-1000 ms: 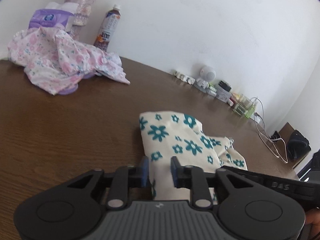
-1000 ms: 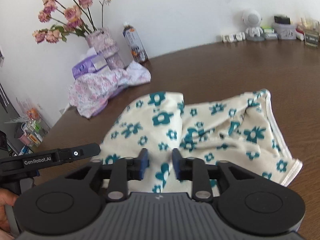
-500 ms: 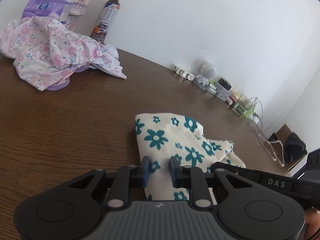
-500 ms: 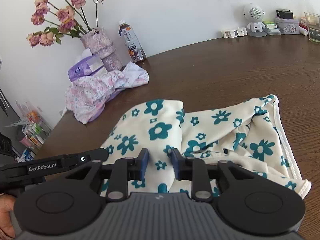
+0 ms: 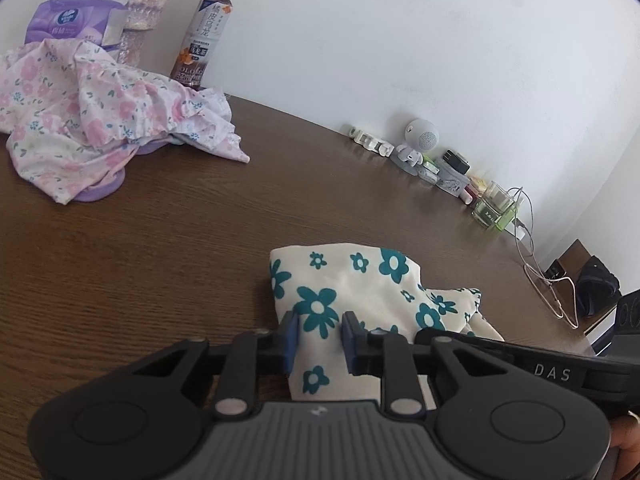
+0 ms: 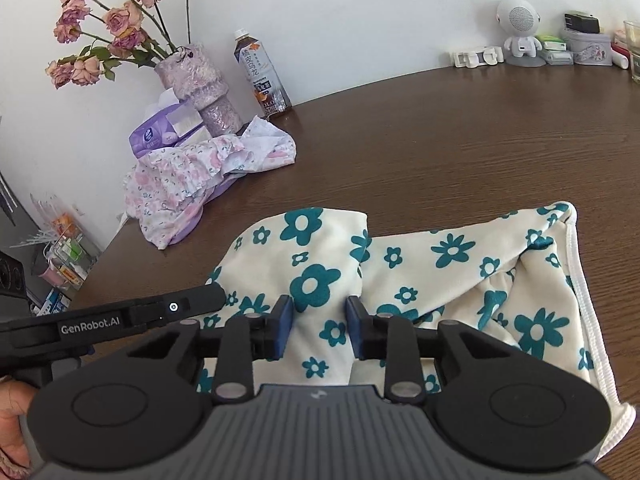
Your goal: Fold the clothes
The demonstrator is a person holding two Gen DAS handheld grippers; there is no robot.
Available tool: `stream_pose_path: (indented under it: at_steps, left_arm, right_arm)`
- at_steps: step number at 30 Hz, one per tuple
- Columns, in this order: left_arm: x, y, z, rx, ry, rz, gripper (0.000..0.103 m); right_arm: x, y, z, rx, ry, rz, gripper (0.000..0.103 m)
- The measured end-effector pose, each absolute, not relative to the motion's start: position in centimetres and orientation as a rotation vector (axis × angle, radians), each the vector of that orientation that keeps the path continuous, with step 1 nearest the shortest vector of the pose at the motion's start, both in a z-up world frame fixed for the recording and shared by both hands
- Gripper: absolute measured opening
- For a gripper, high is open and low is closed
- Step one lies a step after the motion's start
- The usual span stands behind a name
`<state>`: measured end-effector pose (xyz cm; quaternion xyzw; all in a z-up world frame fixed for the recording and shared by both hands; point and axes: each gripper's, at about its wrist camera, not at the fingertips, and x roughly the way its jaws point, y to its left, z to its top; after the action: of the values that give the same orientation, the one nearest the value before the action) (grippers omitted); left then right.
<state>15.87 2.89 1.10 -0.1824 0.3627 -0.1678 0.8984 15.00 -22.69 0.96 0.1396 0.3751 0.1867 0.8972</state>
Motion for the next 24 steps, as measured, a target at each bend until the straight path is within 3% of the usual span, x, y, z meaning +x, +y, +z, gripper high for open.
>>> stream_pose_path:
  at_steps: [3, 10, 12, 13, 16, 18, 19, 20, 24]
  left_arm:
    - [16.8, 3.8, 1.4, -0.437, 0.769, -0.33, 0.031]
    - [20.1, 3.8, 1.2, -0.456, 0.807, -0.302, 0.032]
    - [20.6, 3.8, 0.8, -0.46, 0.815, -0.312, 0.029]
    - [20.6, 3.8, 0.7, -0.453, 0.819, -0.314, 0.024]
    - [20.4, 3.8, 0.9, -0.425, 0.811, -0.322, 0.022]
    - [20.6, 3.9, 1.5, -0.426, 0.803, -0.319, 0.023]
    - [20.9, 4.0, 1.7, -0.435, 0.799, -0.307, 0.033]
    - [21.3, 4.0, 1.8, -0.447, 0.8, -0.288, 0.049]
    - [23.7, 3.4, 1.6, -0.438, 0.856, -0.248, 0.05]
  right_arm:
    - [15.6, -23.4, 1.8, 0.308, 0.746, 0.355, 0.046]
    - [19.4, -23.4, 1.8, 0.349, 0.761, 0.34, 0.044]
    - [20.4, -23.2, 1.1, 0.366, 0.795, 0.34, 0.018]
    - [20.7, -23.1, 0.6, 0.376, 0.82, 0.345, 0.014]
    - [20.8, -23.2, 0.0, 0.386, 0.844, 0.353, 0.014]
    - [20.8, -23.3, 0.5, 0.398, 0.832, 0.351, 0.023]
    - [21.0, -23.3, 0.8, 0.405, 0.821, 0.343, 0.03]
    - [21.2, -23.3, 1.1, 0.412, 0.809, 0.335, 0.045]
    - [22.8, -22.3, 1.5, 0.398, 0.838, 0.311, 0.046]
